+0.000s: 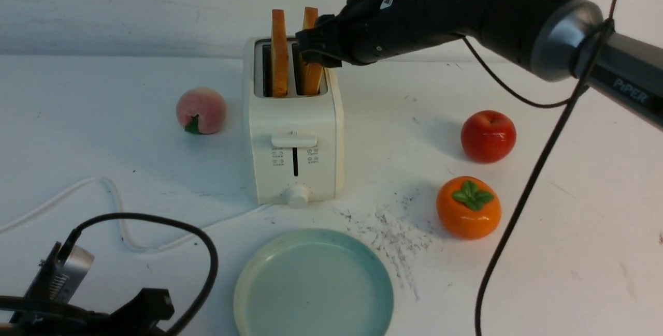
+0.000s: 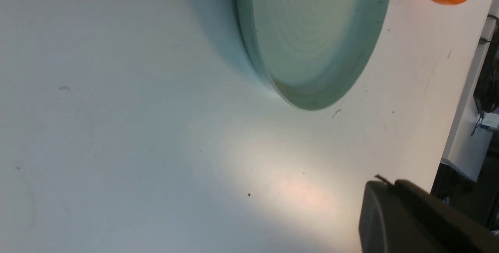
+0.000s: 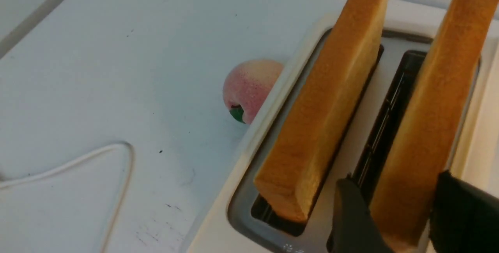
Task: Take toasted bread from bread machine on white table place on plate.
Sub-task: 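Grasp the toast slice in the toaster and pull it up out of the slot with the right gripper, then place the held slice of bread on top of the slice on the plate with the right gripper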
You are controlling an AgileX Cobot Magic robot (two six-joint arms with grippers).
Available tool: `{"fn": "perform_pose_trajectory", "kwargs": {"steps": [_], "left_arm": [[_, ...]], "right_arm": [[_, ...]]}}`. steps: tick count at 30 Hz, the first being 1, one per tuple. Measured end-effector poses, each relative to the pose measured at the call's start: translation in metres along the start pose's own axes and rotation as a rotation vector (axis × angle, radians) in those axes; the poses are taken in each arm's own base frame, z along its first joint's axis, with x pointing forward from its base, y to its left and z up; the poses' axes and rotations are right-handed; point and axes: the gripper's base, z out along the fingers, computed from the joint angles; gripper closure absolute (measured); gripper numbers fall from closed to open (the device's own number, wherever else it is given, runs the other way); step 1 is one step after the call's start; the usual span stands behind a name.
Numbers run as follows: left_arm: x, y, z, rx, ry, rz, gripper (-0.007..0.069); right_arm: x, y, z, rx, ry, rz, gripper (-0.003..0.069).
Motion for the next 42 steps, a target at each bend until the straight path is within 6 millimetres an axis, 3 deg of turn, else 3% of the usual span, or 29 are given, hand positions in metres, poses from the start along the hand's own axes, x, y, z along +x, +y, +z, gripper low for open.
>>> {"fn": "perform_pose_trajectory", "kwargs": {"steps": [8, 16, 19, 24, 25, 27, 30, 31, 32, 39, 42], "left_arm": [[0.0, 0.0, 0.001, -0.003, 0.007, -0.002, 0.0613], [0.0, 0.0, 0.001, -0.003, 0.01, -0.002, 0.0604], [0.0, 0.0, 0.001, -0.004, 0.011, -0.001, 0.0602], [0.001, 0.001, 0.001, -0.012, 0.011, 0.008, 0.0594], [0.001, 0.001, 0.001, -0.012, 0.011, 0.008, 0.0594], [0.001, 0.002, 0.001, -0.018, 0.012, 0.014, 0.0589], [0.001, 0.002, 0.001, -0.022, 0.012, 0.019, 0.0582], [0.001, 0.002, 0.001, -0.023, 0.012, 0.019, 0.0581], [0.0, 0.003, 0.001, -0.027, 0.008, 0.023, 0.0577], [-0.001, 0.004, 0.001, -0.041, -0.01, 0.039, 0.0571], [-0.001, 0.004, 0.001, -0.041, -0.01, 0.039, 0.0568]], "right_arm": [[0.013, -0.007, 0.016, 0.01, 0.025, 0.011, 0.0377], [0.012, -0.006, 0.015, 0.007, 0.03, 0.013, 0.0548], [0.006, -0.004, 0.007, 0.01, 0.016, -0.005, 0.0553], [-0.035, 0.013, -0.05, 0.045, -0.101, -0.127, 0.0553], [-0.036, 0.014, -0.053, 0.044, -0.107, -0.128, 0.0553], [-0.057, 0.025, -0.092, 0.061, -0.168, -0.189, 0.0553], [-0.072, 0.039, -0.136, 0.062, -0.205, -0.23, 0.0553], [-0.073, 0.039, -0.139, 0.062, -0.205, -0.233, 0.0553], [-0.078, 0.047, -0.167, 0.063, -0.206, -0.258, 0.0553], [-0.069, 0.061, -0.249, 0.136, -0.041, -0.302, 0.0553], [-0.058, 0.057, -0.267, 0.198, 0.088, -0.253, 0.0553]]}}
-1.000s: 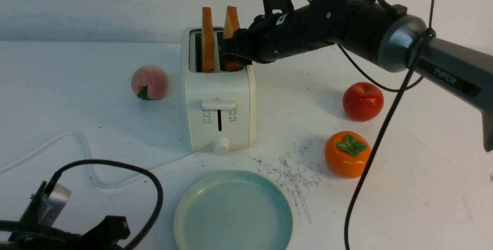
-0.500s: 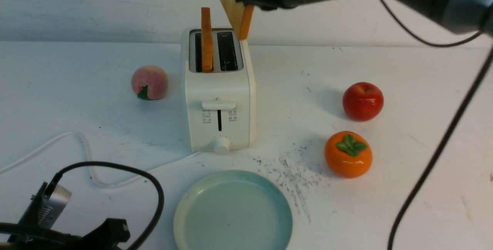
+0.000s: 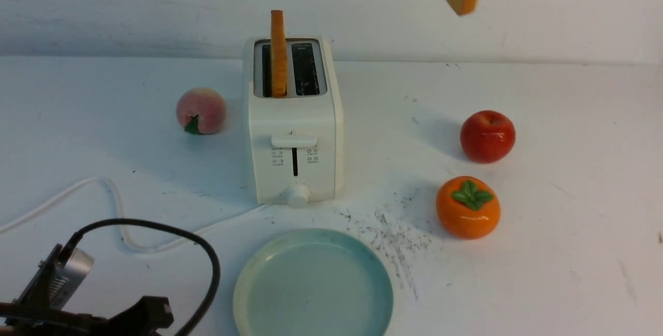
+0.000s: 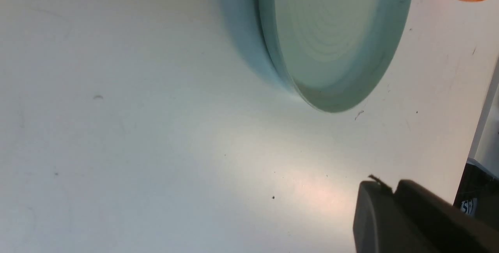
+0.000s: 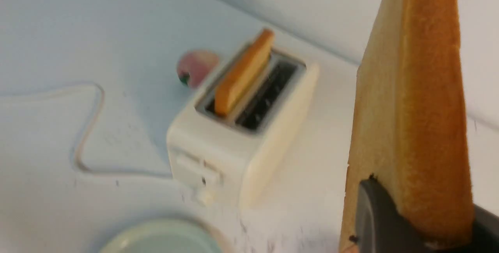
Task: Take toasted bread from bread machine on white table place on plate.
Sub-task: 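Place the held slice of bread on top of the slice on the plate with the right gripper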
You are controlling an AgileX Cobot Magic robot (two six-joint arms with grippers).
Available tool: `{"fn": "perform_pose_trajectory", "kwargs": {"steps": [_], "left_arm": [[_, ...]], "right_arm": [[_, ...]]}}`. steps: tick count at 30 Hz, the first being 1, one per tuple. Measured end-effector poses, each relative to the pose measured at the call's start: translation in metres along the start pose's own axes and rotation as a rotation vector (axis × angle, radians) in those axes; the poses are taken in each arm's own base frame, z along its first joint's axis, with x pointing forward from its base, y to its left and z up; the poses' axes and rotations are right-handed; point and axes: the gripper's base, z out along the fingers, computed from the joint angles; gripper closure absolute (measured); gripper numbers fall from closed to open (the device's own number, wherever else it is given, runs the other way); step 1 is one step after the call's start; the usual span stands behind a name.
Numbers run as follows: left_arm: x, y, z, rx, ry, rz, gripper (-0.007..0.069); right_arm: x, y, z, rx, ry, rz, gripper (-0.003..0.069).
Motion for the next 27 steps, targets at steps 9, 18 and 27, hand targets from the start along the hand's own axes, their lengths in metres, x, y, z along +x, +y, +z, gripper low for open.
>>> {"fn": "perform_pose_trajectory", "kwargs": {"steps": [9, 18, 27], "left_arm": [[0.0, 0.0, 0.0, 0.0, -0.001, 0.0, 0.0563], [0.0, 0.0, 0.0, 0.0, -0.001, 0.0, 0.0554], [0.0, 0.0, 0.0, -0.001, -0.001, 0.001, 0.0544]], "right_arm": [[0.055, 0.0, 0.04, 0.023, 0.32, 0.129, 0.0553], [0.153, 0.046, 0.126, -0.405, 0.486, 0.338, 0.0553], [0.173, 0.064, 0.173, -0.625, 0.386, 0.489, 0.0553]]}}
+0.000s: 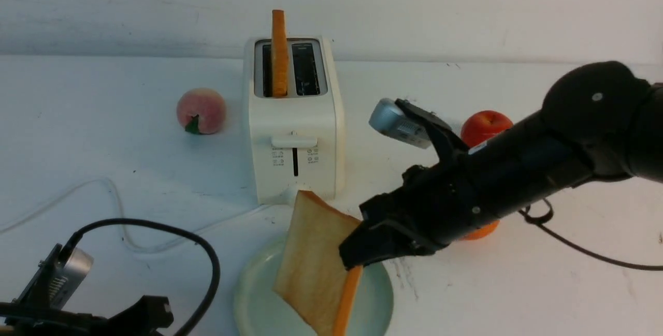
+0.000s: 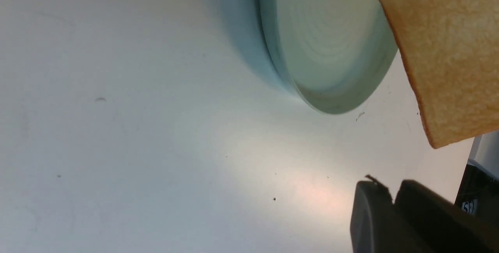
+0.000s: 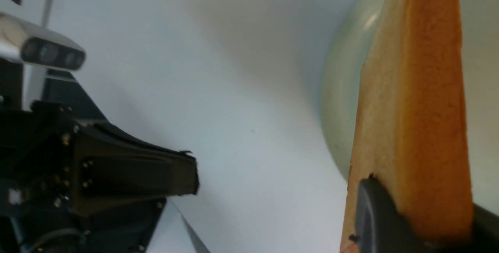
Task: Take toasted bread from bread machine on white table place on plate.
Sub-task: 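Place the held slice of bread on top of the slice on the plate with the right gripper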
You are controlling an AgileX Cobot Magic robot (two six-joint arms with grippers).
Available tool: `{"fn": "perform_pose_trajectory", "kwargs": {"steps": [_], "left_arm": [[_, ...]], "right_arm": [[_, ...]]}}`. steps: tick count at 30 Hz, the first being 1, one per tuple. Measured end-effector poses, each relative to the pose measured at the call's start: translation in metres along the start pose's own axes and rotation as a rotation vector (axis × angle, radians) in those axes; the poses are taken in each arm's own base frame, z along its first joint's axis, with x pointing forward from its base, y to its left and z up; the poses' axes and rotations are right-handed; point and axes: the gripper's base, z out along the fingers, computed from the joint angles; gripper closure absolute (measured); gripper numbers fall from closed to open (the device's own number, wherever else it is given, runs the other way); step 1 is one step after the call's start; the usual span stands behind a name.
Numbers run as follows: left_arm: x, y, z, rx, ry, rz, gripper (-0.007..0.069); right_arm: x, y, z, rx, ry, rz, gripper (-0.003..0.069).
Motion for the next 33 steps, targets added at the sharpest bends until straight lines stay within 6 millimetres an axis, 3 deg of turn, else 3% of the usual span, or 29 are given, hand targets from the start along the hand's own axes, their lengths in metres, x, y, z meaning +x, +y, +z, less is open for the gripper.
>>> {"fn": "perform_pose_trajectory", "kwargs": {"steps": [17, 25, 28, 33], "left_arm": [[0.001, 0.0, 0.0, -0.001, 0.007, 0.001, 0.0533], [0.001, 0.0, 0.0, -0.001, 0.005, 0.001, 0.0522], [0.001, 0.0, 0.0, -0.001, 0.005, 0.001, 0.052], [0.0, 0.0, 0.0, -0.001, 0.003, 0.04, 0.0515]], "right_arm": [[0.001, -0.034, 0.043, -0.026, 0.046, 0.099, 0.0526], [0.003, -0.04, 0.043, 0.029, 0.067, 0.049, 0.0299], [0.005, -0.043, 0.043, 0.06, 0.093, 0.009, 0.018], [0.005, -0.04, 0.035, 0.103, 0.12, -0.087, 0.0103]]}}
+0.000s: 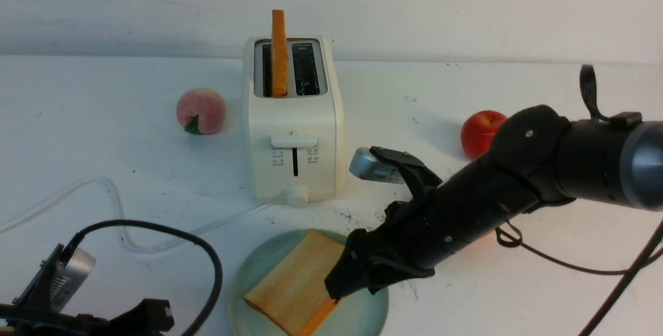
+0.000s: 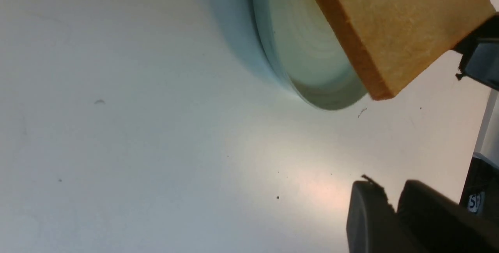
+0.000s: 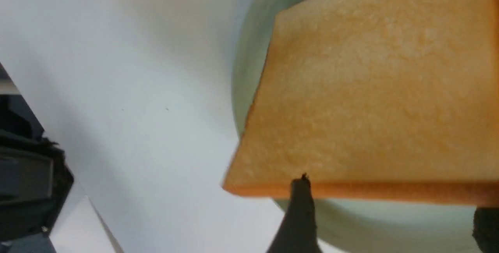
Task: Take toasted bread from bread machine on white table place on plate.
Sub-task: 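Place the held slice of bread on top of the slice on the plate with the right gripper, then reach for a toast slice standing in the toaster with the left gripper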
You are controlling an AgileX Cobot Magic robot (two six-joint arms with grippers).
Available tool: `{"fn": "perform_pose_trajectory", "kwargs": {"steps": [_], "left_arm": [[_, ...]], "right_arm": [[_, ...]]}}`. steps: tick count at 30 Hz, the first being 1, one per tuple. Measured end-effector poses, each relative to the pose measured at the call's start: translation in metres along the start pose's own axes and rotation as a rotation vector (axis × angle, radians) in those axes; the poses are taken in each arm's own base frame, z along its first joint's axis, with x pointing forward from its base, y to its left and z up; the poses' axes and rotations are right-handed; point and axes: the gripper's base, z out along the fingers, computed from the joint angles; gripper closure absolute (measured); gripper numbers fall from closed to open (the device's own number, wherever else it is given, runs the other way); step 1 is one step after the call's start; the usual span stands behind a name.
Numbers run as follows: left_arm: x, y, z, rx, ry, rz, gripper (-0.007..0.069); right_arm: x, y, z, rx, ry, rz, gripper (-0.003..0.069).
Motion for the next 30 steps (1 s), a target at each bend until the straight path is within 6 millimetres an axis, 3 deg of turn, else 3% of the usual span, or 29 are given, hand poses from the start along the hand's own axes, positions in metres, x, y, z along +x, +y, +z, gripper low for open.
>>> {"fn": "perform_pose_trajectory", "kwargs": {"steps": [9, 15, 18, 22, 23, 26, 30], "left_arm": [[-0.004, -0.003, 0.0, 0.029, -0.051, 0.102, 0.0513], [-0.009, -0.015, -0.003, 0.112, -0.086, 0.135, 0.0512], [-0.023, -0.047, -0.018, 0.188, -0.139, 0.254, 0.0546], [-0.04, -0.092, -0.045, 0.269, -0.221, 0.362, 0.0638], [-0.041, -0.095, -0.046, 0.273, -0.225, 0.367, 0.0638], [-0.059, -0.136, -0.069, 0.317, -0.283, 0.42, 0.0638], [-0.076, -0.158, -0.074, 0.28, -0.267, 0.452, 0.0638]], "right_arm": [[-0.012, 0.027, -0.045, 0.077, 0.047, -0.165, 0.0155], [-0.012, 0.038, -0.078, 0.192, 0.112, -0.181, 0.0328], [-0.001, 0.047, -0.102, 0.258, 0.176, -0.199, 0.05], [0.009, 0.067, -0.134, 0.285, 0.108, -0.243, 0.0659], [0.009, 0.067, -0.134, 0.285, 0.108, -0.244, 0.0659], [0.027, 0.095, -0.175, 0.292, -0.013, -0.297, 0.0678], [0.053, 0.113, -0.203, 0.294, -0.095, -0.316, 0.0678]]}}
